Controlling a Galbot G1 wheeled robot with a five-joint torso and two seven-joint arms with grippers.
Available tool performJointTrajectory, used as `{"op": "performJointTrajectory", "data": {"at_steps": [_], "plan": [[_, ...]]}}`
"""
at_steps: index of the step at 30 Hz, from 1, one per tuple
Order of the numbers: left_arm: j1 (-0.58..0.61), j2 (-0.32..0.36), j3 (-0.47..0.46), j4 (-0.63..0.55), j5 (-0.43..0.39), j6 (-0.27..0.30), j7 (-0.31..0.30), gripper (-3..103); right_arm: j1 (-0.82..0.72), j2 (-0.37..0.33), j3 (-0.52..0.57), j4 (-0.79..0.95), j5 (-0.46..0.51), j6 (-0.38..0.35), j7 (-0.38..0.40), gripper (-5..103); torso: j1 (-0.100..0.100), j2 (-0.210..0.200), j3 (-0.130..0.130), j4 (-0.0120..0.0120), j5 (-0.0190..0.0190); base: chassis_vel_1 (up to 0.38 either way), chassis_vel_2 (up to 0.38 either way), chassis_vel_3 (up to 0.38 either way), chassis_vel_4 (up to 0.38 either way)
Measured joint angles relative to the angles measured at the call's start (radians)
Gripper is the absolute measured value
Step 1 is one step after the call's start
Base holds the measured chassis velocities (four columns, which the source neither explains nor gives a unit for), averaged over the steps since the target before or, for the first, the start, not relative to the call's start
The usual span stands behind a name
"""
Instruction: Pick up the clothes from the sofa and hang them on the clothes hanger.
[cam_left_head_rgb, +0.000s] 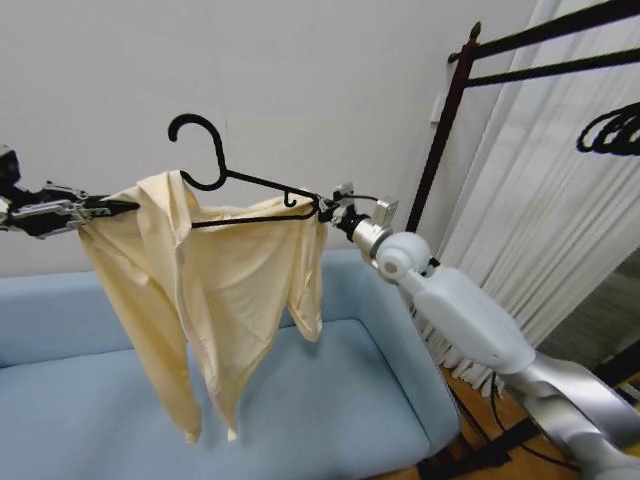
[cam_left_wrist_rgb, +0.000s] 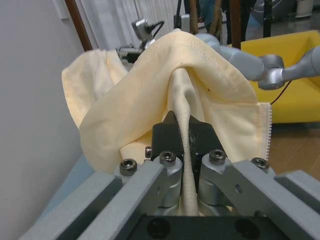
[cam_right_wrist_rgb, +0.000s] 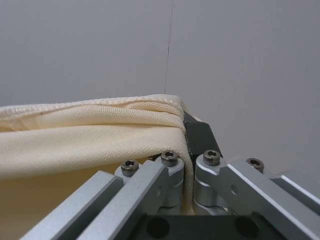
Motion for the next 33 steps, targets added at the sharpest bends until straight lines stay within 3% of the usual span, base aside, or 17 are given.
{"op": "performJointTrajectory", "data": {"at_steps": [3, 7, 8, 14, 23, 26, 30, 33], "plan": [[0.001, -0.011, 0.0, -0.014, 0.012, 0.002, -0.041, 2, 0.023, -0.008, -0.004, 0.006, 0.006, -0.012, 0.0, 0, 0.0, 0.0, 0.0, 0.0, 0.0, 0.0, 0.0, 0.0, 0.0], [0.007, -0.028, 0.005, -0.061, 0.032, 0.003, -0.166, 2, 0.051, -0.027, -0.006, 0.021, -0.002, -0.044, 0.003, 0, 0.0, 0.0, 0.0, 0.0, 0.0001, 0.0, 0.0, 0.0, 0.0], [0.007, -0.028, 0.005, -0.061, 0.032, 0.003, -0.166, 2, 0.051, -0.027, -0.006, 0.021, -0.002, -0.044, 0.003, 0, 0.0, 0.0, 0.0, 0.0, 0.0001, 0.0, 0.0, 0.0, 0.0], [0.012, -0.044, 0.011, -0.125, 0.044, 0.004, -0.309, 2, 0.084, -0.041, -0.012, 0.026, -0.041, -0.074, 0.025, 0, 0.0, 0.0, 0.0, -0.0001, 0.0001, 0.0, 0.0, 0.0, 0.0], [0.016, -0.055, 0.014, -0.163, 0.056, 0.017, -0.438, 2, 0.093, -0.07, -0.026, 0.067, -0.114, -0.116, 0.073, 0, 0.0, 0.0, 0.0, -0.0001, 0.0002, 0.0, 0.0, 0.0, 0.0], [0.019, -0.063, 0.019, -0.2, 0.05, 0.033, -0.568, 2, 0.096, -0.074, -0.042, 0.109, -0.17, -0.138, 0.106, 0, 0.0, 0.0, 0.0, -0.0001, 0.0, 0.0, 0.0, 0.0, 0.0], [0.019, -0.07, 0.026, -0.222, 0.053, 0.037, -0.629, 2, 0.121, -0.053, -0.055, 0.129, -0.175, -0.169, 0.159, 0, 0.0, 0.0, 0.0, -0.0001, 0.0001, 0.0, 0.0, 0.0, 0.0], [0.019, -0.076, 0.03, -0.23, 0.061, 0.037, -0.638, 2, 0.147, -0.037, -0.062, 0.131, -0.16, -0.188, 0.184, 0, 0.0, 0.0, 0.0, 0.0, 0.0, 0.0, 0.0, 0.0, 0.0]]}}
